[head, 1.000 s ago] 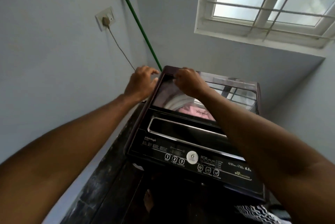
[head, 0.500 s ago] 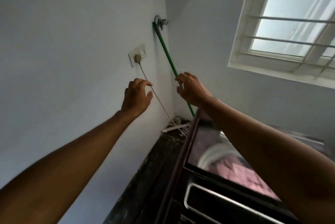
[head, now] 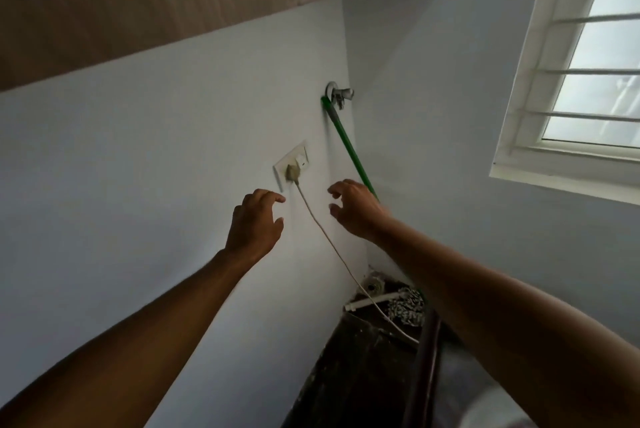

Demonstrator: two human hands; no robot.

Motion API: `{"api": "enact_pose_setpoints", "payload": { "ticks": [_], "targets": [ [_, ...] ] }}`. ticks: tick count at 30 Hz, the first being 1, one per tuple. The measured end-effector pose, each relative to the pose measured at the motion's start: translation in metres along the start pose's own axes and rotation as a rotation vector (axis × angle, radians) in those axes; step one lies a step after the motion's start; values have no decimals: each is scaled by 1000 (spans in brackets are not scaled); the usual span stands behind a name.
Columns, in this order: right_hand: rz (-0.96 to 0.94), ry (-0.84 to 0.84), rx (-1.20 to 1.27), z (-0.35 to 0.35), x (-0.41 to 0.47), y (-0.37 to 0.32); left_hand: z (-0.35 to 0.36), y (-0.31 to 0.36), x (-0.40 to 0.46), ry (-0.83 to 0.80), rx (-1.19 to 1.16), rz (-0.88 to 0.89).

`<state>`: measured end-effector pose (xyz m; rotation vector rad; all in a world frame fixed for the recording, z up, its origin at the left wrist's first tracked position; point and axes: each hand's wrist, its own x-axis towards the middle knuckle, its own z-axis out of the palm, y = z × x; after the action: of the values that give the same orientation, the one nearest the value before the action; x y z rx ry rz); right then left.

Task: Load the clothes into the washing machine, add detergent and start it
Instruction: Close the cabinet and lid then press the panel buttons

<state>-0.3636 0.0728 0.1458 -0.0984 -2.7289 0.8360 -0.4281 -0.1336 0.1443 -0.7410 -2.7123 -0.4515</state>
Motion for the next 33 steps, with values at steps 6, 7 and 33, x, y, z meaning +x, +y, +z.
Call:
{"api": "enact_pose_setpoints", "payload": {
  "ticks": [6,7,33],
  "targets": [
    [99,-59,104,31,47,19,23,-14,50,-83,292,178],
    [110,-71,118,38,56,24,28,-16,58,-91,327,186],
    [410,-199,861,149,203,32,113,-66,192,-127,707,369]
  ]
}}
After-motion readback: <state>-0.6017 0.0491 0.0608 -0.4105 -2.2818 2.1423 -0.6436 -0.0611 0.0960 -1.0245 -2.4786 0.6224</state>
